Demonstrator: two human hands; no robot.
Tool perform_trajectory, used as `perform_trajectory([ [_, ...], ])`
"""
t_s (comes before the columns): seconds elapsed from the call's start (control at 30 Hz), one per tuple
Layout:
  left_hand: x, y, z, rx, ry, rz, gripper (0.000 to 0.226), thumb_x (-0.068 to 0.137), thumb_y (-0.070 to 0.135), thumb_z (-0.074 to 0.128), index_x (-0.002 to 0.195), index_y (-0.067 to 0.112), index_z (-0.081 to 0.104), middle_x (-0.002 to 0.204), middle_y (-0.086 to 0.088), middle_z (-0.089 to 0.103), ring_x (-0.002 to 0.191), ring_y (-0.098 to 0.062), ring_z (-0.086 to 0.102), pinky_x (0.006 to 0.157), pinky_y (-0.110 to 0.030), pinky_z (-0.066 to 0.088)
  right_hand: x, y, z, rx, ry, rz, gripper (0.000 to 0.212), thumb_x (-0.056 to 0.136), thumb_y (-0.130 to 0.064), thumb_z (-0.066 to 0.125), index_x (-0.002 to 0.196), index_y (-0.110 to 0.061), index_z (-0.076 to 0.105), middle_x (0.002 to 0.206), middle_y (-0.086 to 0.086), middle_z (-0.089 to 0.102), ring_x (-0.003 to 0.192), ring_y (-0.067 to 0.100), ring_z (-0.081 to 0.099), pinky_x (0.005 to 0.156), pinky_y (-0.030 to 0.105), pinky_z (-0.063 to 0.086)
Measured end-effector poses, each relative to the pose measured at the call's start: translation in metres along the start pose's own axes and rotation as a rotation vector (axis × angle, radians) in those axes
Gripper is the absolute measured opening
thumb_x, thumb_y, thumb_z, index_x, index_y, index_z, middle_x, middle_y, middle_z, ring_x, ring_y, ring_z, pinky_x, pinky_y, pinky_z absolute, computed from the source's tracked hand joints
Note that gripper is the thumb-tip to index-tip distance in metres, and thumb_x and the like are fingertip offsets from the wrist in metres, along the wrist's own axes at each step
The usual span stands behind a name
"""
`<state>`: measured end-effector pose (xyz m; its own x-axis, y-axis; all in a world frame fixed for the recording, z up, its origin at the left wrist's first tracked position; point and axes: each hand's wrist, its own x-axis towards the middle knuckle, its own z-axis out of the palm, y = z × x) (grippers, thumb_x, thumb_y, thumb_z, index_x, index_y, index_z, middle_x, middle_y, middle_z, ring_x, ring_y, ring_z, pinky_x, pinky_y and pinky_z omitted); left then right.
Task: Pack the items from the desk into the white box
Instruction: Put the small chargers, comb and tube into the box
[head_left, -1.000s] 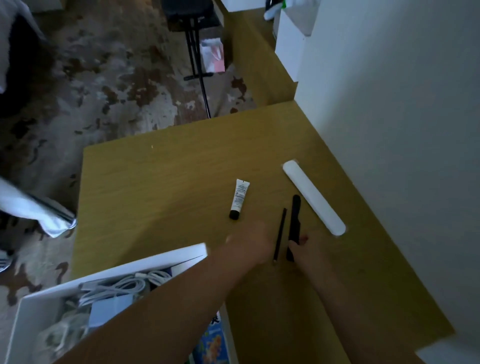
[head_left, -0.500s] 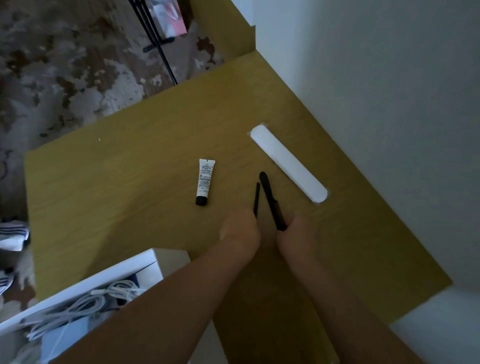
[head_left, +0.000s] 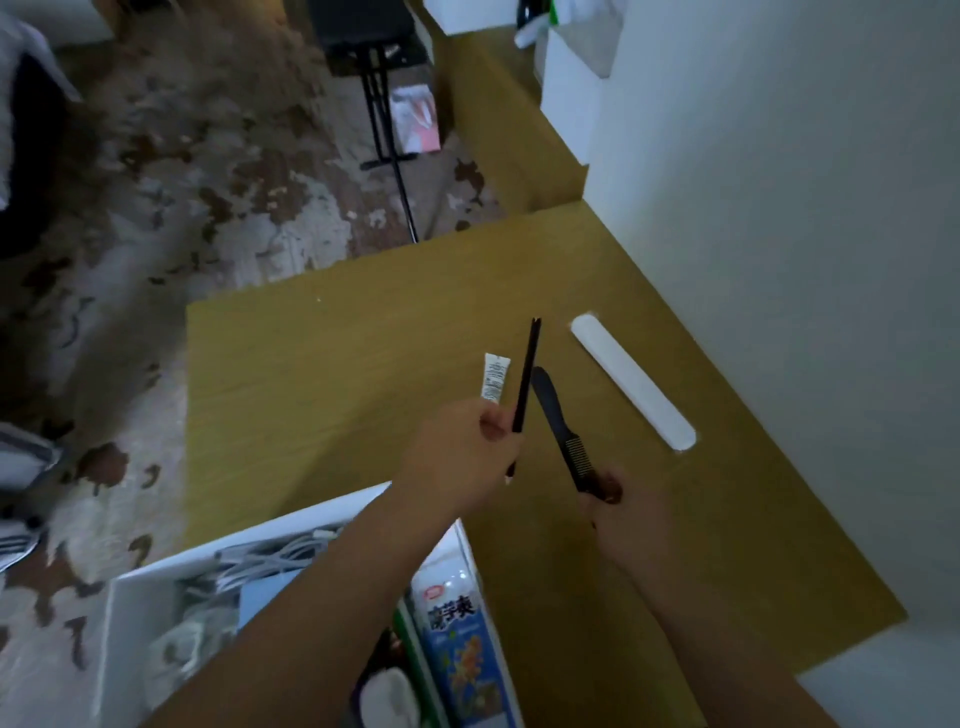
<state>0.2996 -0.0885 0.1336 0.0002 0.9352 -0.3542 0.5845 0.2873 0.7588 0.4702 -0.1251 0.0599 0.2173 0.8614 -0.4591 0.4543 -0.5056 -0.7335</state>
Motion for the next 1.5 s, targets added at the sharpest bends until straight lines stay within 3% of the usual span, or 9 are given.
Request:
perform_trajectory([
  [0.23,-0.084,-0.072,-0.087,-0.110,0.207,-0.131,0.006,0.078,0.024,0.068,0.073,0.026,0.065,0.068,0.008,0.068,0.062,-0.009,0.061,0.058,-0.022,0.044,-0.061,-0.080,0.044,-0.055,-0.073,-0.295,0.018,0.090,-0.012,0.055,0.094,-0.029,0.057,0.081,-0.015,0.056,0.075,0.000,0.053,0.057,0.015,0.035],
  [0.33,-0.111,-0.096,-0.084,-0.096,0.122,-0.181,0.010,0.073,0.026,0.073,0.067,0.025,0.064,0.066,0.006,0.069,0.058,-0.009,0.061,0.059,-0.027,0.053,-0.086,-0.089,0.061,-0.097,-0.105,-0.395,0.024,0.088,-0.007,0.055,0.081,-0.029,0.060,0.077,-0.009,0.062,0.073,0.005,0.057,0.060,0.019,0.042],
  [0.47,-0.131,-0.118,-0.059,0.036,-0.110,-0.164,0.020,0.074,0.024,0.073,0.066,0.026,0.055,0.068,0.007,0.062,0.051,-0.003,0.057,0.056,-0.021,0.052,-0.108,-0.082,0.071,-0.132,-0.123,-0.359,0.020,0.086,-0.007,0.059,0.087,-0.027,0.062,0.078,-0.010,0.063,0.075,0.010,0.062,0.067,0.027,0.053],
  [0.53,-0.135,-0.126,-0.048,0.039,-0.137,-0.152,0.023,0.077,0.019,0.072,0.074,0.025,0.050,0.070,0.004,0.060,0.050,-0.006,0.057,0.053,-0.023,0.052,-0.114,-0.074,0.073,-0.184,-0.136,-0.348,0.015,0.085,-0.009,0.062,0.089,-0.023,0.064,0.076,-0.012,0.061,0.074,0.008,0.061,0.058,0.017,0.048],
  [0.87,-0.117,-0.147,-0.020,0.275,-0.142,-0.028,0.016,0.086,0.014,0.058,0.096,0.010,0.070,0.105,-0.008,0.069,0.095,-0.019,0.064,0.072,-0.017,0.042,-0.145,-0.037,0.073,-0.283,-0.172,-0.197,0.044,0.084,-0.002,0.062,0.124,-0.016,0.050,0.068,-0.008,0.053,0.059,0.000,0.052,0.041,0.003,0.037],
  [1.17,-0.112,-0.153,-0.003,0.280,-0.243,-0.020,0.016,0.084,0.021,0.062,0.093,0.014,0.073,0.098,-0.006,0.072,0.083,-0.016,0.066,0.068,-0.018,0.044,-0.153,-0.021,0.078,-0.410,-0.136,-0.232,0.055,0.079,-0.007,0.066,0.128,-0.023,0.047,0.063,-0.015,0.045,0.055,0.002,0.050,0.046,0.010,0.038],
  [1.33,-0.113,-0.154,-0.002,0.215,-0.241,0.019,0.019,0.085,0.023,0.063,0.102,0.018,0.070,0.105,-0.004,0.070,0.085,-0.016,0.066,0.071,-0.019,0.050,-0.149,-0.019,0.085,-0.492,-0.110,-0.258,0.054,0.083,-0.013,0.063,0.131,-0.027,0.043,0.102,-0.002,0.062,0.081,0.005,0.050,0.067,0.014,0.040],
  [1.43,-0.113,-0.152,-0.005,0.148,-0.182,-0.013,0.016,0.084,0.017,0.060,0.098,0.014,0.068,0.101,-0.009,0.070,0.084,-0.025,0.068,0.078,-0.034,0.057,-0.148,-0.018,0.091,-0.497,-0.141,-0.264,0.051,0.084,-0.010,0.061,0.129,-0.027,0.044,0.088,-0.010,0.055,0.080,0.007,0.053,0.066,0.015,0.044],
  [1.5,-0.112,-0.150,-0.008,0.138,-0.135,-0.003,0.015,0.085,0.016,0.057,0.095,0.014,0.068,0.101,-0.008,0.070,0.084,-0.025,0.068,0.081,-0.037,0.056,-0.146,-0.018,0.097,-0.534,-0.153,-0.283,0.047,0.084,-0.008,0.061,0.125,-0.025,0.047,0.099,-0.005,0.060,0.092,0.012,0.058,0.075,0.020,0.048],
])
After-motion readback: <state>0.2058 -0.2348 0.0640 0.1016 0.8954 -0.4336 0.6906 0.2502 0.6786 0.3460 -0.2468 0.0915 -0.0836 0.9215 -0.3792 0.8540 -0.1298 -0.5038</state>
